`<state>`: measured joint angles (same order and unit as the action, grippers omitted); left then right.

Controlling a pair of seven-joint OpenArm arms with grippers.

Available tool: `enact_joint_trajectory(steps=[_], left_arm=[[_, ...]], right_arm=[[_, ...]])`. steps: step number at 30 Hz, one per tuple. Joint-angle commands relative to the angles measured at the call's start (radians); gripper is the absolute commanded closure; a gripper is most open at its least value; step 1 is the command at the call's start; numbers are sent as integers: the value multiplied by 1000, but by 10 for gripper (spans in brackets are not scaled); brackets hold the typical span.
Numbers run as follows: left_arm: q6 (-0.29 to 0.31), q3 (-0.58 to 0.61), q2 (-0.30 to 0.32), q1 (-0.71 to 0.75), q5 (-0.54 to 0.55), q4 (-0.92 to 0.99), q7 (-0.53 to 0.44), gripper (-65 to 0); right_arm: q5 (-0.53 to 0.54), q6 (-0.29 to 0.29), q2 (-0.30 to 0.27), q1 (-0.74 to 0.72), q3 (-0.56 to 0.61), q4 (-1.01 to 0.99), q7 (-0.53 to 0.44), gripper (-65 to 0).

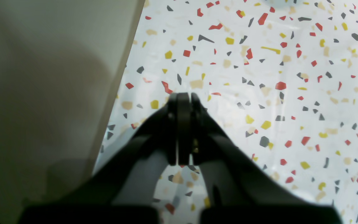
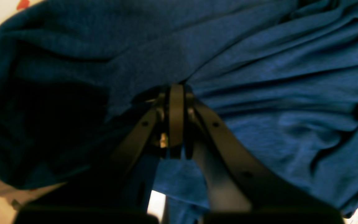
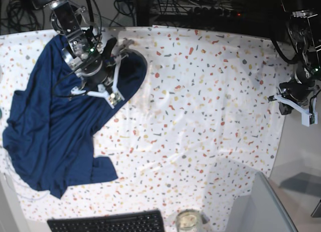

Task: Layout the t-shirt on the table in an organized manner, then fold the t-shirt properly
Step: 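Grasp the shirt body with the right gripper and pull it outward, then grasp the shirt hem with the right gripper and lift it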

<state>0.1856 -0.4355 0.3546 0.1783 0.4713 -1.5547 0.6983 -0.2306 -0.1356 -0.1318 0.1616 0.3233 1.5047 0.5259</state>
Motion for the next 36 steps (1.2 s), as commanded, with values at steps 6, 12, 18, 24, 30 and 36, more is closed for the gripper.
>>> enact_joint_trajectory(steps=[6, 12, 18, 24, 30, 36], left_arm=[[2, 257, -58, -23, 2, -10, -19, 0], [-2, 473, -170, -93, 1, 20, -96, 0], [-5, 728, -254, -187, 1, 185, -312, 0], [-7, 889, -306, -262, 1, 334, -420, 0], [-7, 832, -263, -263, 2, 346, -427, 0], [-7, 577, -122, -219, 4, 348, -426, 0]], right_arm=[[-6, 7, -9, -84, -175, 159, 9, 0], [-6, 7, -13, -198, -258, 118, 86, 0], [-6, 7, -6, -201, -258, 33, 84, 0], [-6, 7, -6, -69, -258, 69, 87, 0], [-5, 6, -4, 111, -258, 73, 86, 0], [-5, 6, -15, 172, -266, 53, 89, 0]])
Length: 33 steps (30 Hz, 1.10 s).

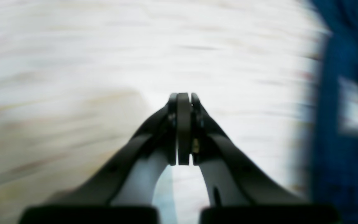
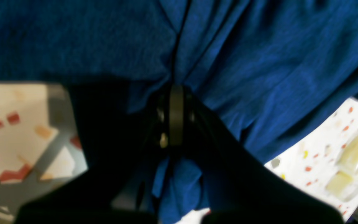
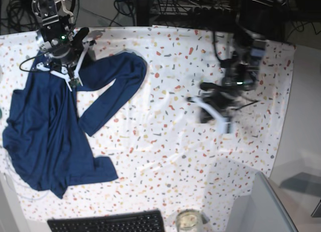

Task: Layout the t-shirt on the table in an organized manner, then fold the t-shirt properly
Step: 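Grasp the shirt hem with the right gripper and lift it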

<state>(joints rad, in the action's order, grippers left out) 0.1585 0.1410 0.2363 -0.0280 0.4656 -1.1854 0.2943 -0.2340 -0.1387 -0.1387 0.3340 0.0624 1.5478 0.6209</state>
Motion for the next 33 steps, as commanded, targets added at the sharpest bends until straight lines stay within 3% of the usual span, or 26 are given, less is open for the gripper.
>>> enact_joint_trajectory(steps=[1, 7, 8, 12, 14, 16, 20, 29, 33], left_arm=[[20, -45, 16, 0, 12, -23, -22, 0], [26, -281, 99, 84, 14, -26, -22, 0], [28, -307, 99, 96, 14, -26, -22, 0], [33, -395, 105, 145, 14, -26, -22, 0], [74, -418, 102, 165, 15, -26, -22, 0], [109, -435, 99, 179, 15, -34, -22, 0], [112, -446, 85, 224, 15, -103, -22, 0], [112, -444, 82, 284, 15, -201, -22, 0], [112, -446, 82, 288, 15, -192, -22, 0]], right_arm=[[-1, 9, -8, 4, -5, 10, -6, 0], [0, 9, 3, 4, -3, 41, -5, -18], [0, 9, 7, 1, -6, 66, -2, -56], [0, 9, 7, -43, 0, 234, 72, -335], [0, 9, 9, -100, 4, 263, 70, -434], [0, 9, 18, -201, 6, 216, 70, -434], [0, 9, 43, -484, 40, -135, 34, -431], [-1, 17, 70, -901, 35, -999, -347, -432], [-1, 17, 60, -950, 35, -1170, -462, -432]])
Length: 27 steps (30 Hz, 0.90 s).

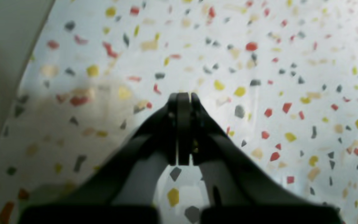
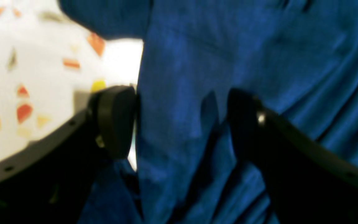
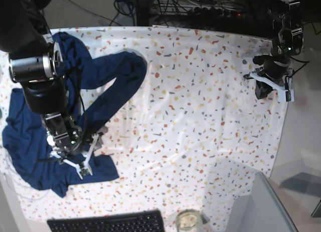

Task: Layout the t-shirt on the table in an organized manner, then fold the t-shirt properly
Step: 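Grasp the shirt hem with the right gripper and lift it, then drag the held hem with the right gripper toward the left gripper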

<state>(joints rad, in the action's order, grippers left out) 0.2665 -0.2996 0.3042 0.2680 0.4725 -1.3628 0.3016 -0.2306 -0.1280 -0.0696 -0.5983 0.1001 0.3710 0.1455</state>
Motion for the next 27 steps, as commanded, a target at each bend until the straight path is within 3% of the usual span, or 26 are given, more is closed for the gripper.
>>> enact_joint_trajectory(steps=[1, 3, 4, 8, 12, 16, 18, 21, 24, 27], left_arm=[[4, -5, 14, -8, 5, -13, -29, 0], [4, -5, 16, -8, 4, -13, -29, 0], [4, -5, 16, -8, 4, -13, -29, 0], [4, -6, 17, -14, 2, -13, -29, 0], [4, -6, 17, -16, 7, -14, -29, 0], [4, -6, 17, -16, 5, -14, -29, 0], [4, -6, 17, -16, 7, -14, -28, 0], [4, -6, 17, -14, 9, -22, 12, 0], [7, -2, 14, -14, 9, -43, 63, 0], [14, 4, 13, -6, 10, -73, 72, 0]], right_arm=[[-5, 6, -11, -18, -3, -5, 6, -431], [-5, 1, -11, -12, -3, -11, 4, -395], [-5, 0, -11, 1, -3, -11, 4, -339], [-5, -3, 1, 36, 5, -4, 12, -17], [-5, -95, 21, 94, 7, 47, 32, 0], [-5, -149, 64, 243, 8, 326, 145, 0], [-5, -151, 95, 315, 31, 477, 191, 0], [-5, -151, 109, 397, 168, 641, 260, 0], [-5, -144, 130, 429, 296, 705, 293, 0], [-5, -144, 172, 438, 350, 705, 306, 0]])
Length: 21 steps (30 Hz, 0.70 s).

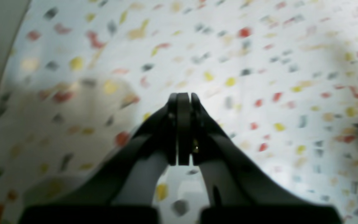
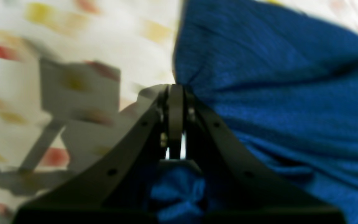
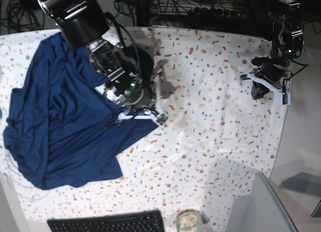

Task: Layout the t-shirt on the table in an organized manner, then fold the t-shirt properly
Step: 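Drag the held hem with the right gripper toward the left gripper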

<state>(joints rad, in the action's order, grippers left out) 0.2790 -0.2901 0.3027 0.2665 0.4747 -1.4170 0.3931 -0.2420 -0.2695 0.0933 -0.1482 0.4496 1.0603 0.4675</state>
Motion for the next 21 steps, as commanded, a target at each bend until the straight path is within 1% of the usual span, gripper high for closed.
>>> enact_joint_trajectory(steps=[1, 3, 6, 7, 8, 9, 11, 13, 15, 16, 21], left_arm=[[3, -8, 6, 6, 8, -23, -19, 0], [22, -16, -4, 21, 9, -40, -19, 0], [76, -16, -23, 52, 9, -66, -19, 0], [101, -16, -26, 61, 9, -75, -19, -44], [127, -16, -32, 69, 9, -84, -19, -107], [141, -16, -40, 70, 9, -91, -19, -176], [147, -16, -56, 83, 9, -92, -19, -293], [147, -5, -70, 80, 9, -86, -19, -377], [148, -5, -89, 75, 9, -81, -19, -426], [148, -5, -96, 66, 9, -81, -19, -438], [148, -4, -122, 29, 9, -66, -18, -451]], right_arm=[[7, -3, 20, -12, 2, 18, -16, 0], [7, -3, 33, -11, 13, 21, -14, 0], [7, -3, 33, -11, 70, 27, -14, 0], [7, -1, 33, -11, 90, 31, -14, 0], [7, -1, 33, -11, 105, 41, -14, 0], [7, -1, 33, -9, 120, 53, -14, 0], [7, -1, 33, 5, 137, 74, -14, 0], [7, -1, 33, 11, 151, 91, -14, 0], [7, -1, 33, 19, 170, 93, -14, 0], [7, -1, 33, 23, 176, 93, -14, 0], [7, -1, 33, 35, 222, 93, -14, 0]])
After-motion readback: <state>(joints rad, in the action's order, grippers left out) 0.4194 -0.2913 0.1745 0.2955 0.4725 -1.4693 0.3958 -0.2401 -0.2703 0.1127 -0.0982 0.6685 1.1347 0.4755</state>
